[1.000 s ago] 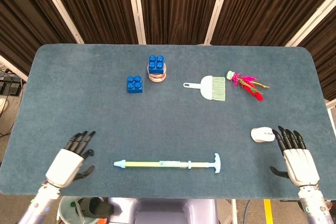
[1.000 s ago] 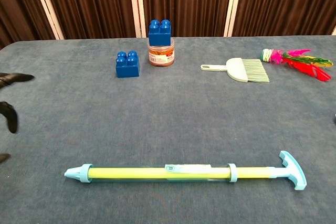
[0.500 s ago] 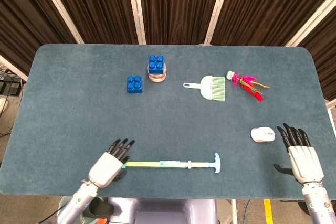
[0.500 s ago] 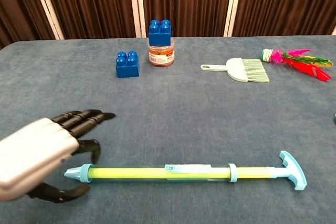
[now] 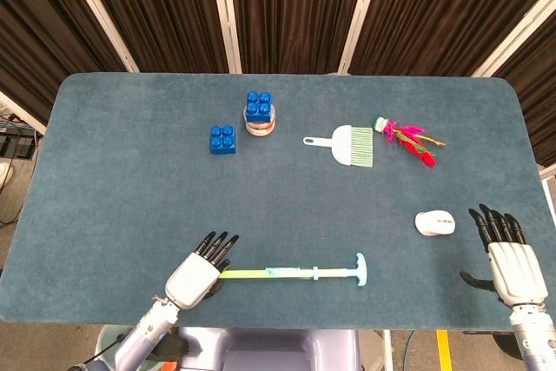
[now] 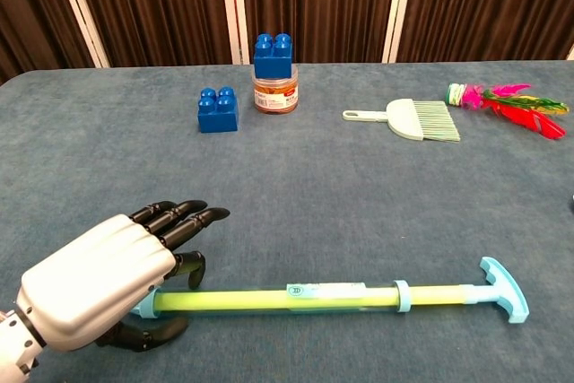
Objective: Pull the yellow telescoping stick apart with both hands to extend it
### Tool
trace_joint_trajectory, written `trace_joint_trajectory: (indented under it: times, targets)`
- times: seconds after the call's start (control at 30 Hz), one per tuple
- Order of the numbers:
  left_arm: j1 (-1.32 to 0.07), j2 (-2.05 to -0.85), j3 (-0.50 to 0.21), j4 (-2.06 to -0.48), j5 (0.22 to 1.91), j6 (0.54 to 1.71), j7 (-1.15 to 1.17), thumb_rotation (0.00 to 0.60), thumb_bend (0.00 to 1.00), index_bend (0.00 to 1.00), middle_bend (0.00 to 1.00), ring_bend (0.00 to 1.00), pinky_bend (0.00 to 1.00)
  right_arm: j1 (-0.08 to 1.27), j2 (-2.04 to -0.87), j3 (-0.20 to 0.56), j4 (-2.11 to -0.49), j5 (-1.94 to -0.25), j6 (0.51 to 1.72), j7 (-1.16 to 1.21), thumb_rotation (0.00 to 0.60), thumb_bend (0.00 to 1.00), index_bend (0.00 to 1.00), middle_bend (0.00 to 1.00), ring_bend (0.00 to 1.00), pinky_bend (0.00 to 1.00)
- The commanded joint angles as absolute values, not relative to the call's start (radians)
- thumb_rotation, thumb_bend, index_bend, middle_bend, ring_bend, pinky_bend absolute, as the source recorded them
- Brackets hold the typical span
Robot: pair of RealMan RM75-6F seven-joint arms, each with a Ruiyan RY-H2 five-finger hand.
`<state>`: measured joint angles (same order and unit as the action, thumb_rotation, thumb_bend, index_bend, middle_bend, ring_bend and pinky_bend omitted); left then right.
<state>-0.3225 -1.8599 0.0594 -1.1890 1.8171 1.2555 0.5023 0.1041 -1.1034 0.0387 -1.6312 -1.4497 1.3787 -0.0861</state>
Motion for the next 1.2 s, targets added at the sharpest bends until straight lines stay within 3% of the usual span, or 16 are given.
trace_joint_trajectory:
  times: [0.03,0.2,0.37,0.53,0.7,0.9,1.2]
  targets:
    - [-0.328,-1.865,0.061,-1.176,1.821,1.269,0.489,0.6,0.44,0.5,0.04,0.01,0.13,0.105,-1.107,0.039,-1.631,-1.446,1.376,-0.096,0.6,0.02,0.0,0.0,0.0,0.02]
    - [-0.334,-1.866,0.065,-1.166,1.835,1.306,0.461,0.6,0.59,0.59,0.08,0.02,0.13,0.111,-1.119,0.037,-1.624,-1.437,1.36,-0.116,0.6,0.02,0.04,0.0,0.0,0.02]
    - [-0.343,-1.868,0.061,-1.16,1.838,1.329,0.426,0.6,0.63,0.66,0.14,0.05,0.13,0.127,-1.154,0.023,-1.599,-1.438,1.32,-0.149,0.6,0.06,0.12,0.0,0.0,0.02]
    - [-0.366,-1.875,0.047,-1.138,1.834,1.337,0.371,0.6,0.64,0.68,0.16,0.06,0.13,0.157,-1.292,0.001,-1.514,-1.471,1.282,-0.241,0.6,0.13,0.27,0.0,0.0,0.02]
    - [-0.395,-1.879,0.031,-1.13,1.811,1.301,0.357,0.6,0.64,0.68,0.16,0.06,0.13,0.177,-1.432,-0.014,-1.423,-1.509,1.266,-0.258,0.6,0.2,0.34,0.0,0.0,0.02]
    - [-0.417,-1.888,0.03,-1.108,1.803,1.291,0.337,0.6,0.64,0.68,0.16,0.06,0.13,0.183,-1.55,-0.018,-1.368,-1.531,1.277,-0.28,0.6,0.23,0.36,0.01,0.0,0.02]
    - [-0.431,-1.907,0.039,-1.069,1.794,1.289,0.316,0.6,0.64,0.68,0.17,0.06,0.13,0.194,-1.621,0.012,-1.385,-1.524,1.301,-0.346,0.6,0.24,0.36,0.02,0.0,0.02]
